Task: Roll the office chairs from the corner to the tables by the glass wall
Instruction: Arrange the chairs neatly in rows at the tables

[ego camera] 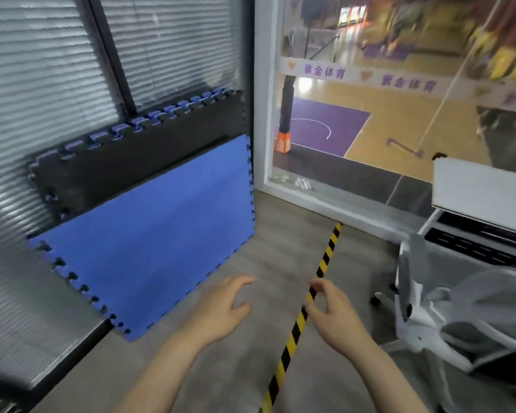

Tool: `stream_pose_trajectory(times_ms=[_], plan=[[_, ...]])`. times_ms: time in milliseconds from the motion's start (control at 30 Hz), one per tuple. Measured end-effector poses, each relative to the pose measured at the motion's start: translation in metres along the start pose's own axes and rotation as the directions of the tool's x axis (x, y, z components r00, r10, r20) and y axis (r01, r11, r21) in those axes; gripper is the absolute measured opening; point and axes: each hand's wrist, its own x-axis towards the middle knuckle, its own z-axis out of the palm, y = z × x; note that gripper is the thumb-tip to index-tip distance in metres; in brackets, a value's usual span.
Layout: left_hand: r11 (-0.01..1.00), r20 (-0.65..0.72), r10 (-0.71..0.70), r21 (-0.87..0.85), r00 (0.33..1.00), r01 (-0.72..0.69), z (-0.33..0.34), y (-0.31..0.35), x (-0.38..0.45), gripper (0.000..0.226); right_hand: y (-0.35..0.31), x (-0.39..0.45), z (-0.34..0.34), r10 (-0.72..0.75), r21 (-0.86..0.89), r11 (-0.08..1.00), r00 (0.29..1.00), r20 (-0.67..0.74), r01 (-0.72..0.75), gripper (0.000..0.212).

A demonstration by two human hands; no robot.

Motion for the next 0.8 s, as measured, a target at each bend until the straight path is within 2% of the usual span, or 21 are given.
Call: stream_pose_trajectory(times_ms=[167, 367, 467, 600, 733, 800], plan=[[0.988, 0.129, 0.155, 0.001, 0.979, -0.156, 0.007, 0.029, 0.118, 0.042, 0.043, 0.054, -0.042, 0.169, 0.052, 0.985, 0.974, -0.154, -0.163, 0.044], [0.927, 0.326, 0.339, 0.043, 0.882, -0.372, 0.019, 0.089, 0.25, 0.042, 0.084, 0.101, -0.088, 0.376, 0.169, 0.926, 0.87, -0.32, -0.338, 0.044], [0.872, 0.413, 0.413, 0.078, 0.812, -0.484, 0.03, 0.125, 0.308, 0.042, 0.1, 0.1, -0.11, 0.492, 0.266, 0.869, 0.779, -0.389, -0.416, 0.041], [0.788, 0.529, 0.492, 0.067, 0.691, -0.612, 0.07, 0.184, 0.361, 0.042, 0.133, 0.078, -0.137, 0.644, 0.395, 0.765, 0.609, -0.464, -0.508, 0.042], [0.697, 0.627, 0.56, -0.001, 0.542, -0.717, 0.13, 0.255, 0.372, 0.043, 0.17, 0.046, -0.165, 0.73, 0.477, 0.679, 0.44, -0.523, -0.558, 0.033], [0.653, 0.653, 0.591, -0.042, 0.474, -0.756, 0.16, 0.289, 0.369, 0.042, 0.189, 0.03, -0.181, 0.749, 0.492, 0.65, 0.382, -0.541, -0.579, 0.038]])
